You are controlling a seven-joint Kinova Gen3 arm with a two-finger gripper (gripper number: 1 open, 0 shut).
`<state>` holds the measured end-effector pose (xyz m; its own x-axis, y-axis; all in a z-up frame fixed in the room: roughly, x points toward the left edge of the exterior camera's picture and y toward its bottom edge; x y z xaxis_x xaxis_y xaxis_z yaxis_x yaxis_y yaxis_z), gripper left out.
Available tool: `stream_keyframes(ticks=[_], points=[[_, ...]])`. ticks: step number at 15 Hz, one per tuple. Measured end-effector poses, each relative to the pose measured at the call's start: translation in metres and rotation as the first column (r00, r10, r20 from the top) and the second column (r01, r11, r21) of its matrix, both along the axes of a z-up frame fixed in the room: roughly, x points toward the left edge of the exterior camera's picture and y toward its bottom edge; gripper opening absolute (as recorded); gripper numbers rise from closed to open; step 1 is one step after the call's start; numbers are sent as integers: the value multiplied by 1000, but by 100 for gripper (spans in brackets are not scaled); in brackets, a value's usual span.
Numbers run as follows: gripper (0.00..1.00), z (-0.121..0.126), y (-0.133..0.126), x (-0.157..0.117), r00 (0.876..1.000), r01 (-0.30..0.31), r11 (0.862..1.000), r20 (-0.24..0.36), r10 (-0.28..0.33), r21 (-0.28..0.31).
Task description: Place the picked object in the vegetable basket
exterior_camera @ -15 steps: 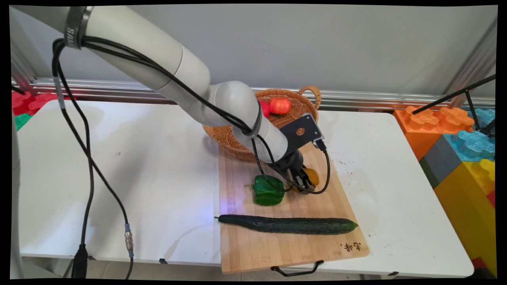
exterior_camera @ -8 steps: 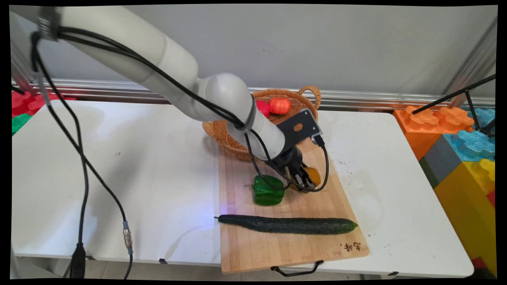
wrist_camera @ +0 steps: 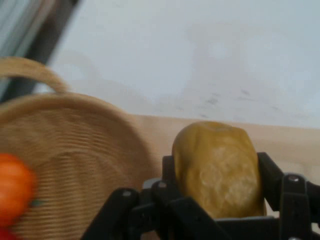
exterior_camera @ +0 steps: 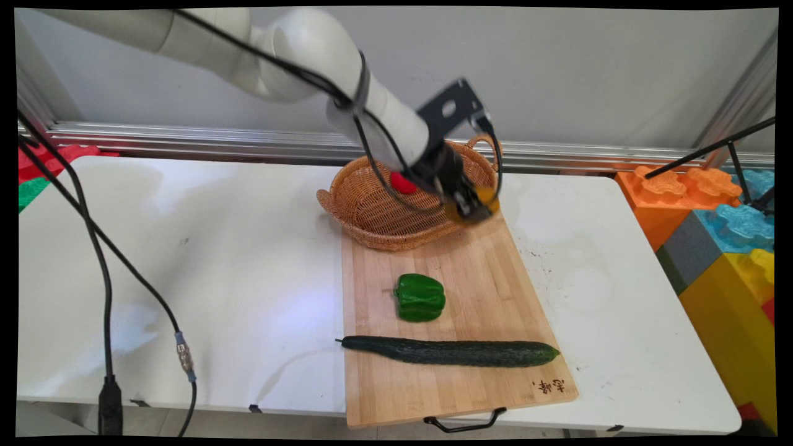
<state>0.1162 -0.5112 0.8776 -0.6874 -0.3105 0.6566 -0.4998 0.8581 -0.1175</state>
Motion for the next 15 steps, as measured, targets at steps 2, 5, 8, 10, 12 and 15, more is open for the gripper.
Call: stream_keyframes(ticks=[2,5,8,10,12,15], points=[[0,9,-20,10,1000,-30,999,0,30,-29],[0,8,-49,18,998,-69,996,-4,69,-49],[0,-7,-73,18,996,-92,995,-6,92,-45],[0,-21,-87,16,995,-101,994,-2,101,-40],[0,-39,-103,14,994,-113,993,8,113,-32],[0,-65,-120,11,992,-123,992,25,123,-12]])
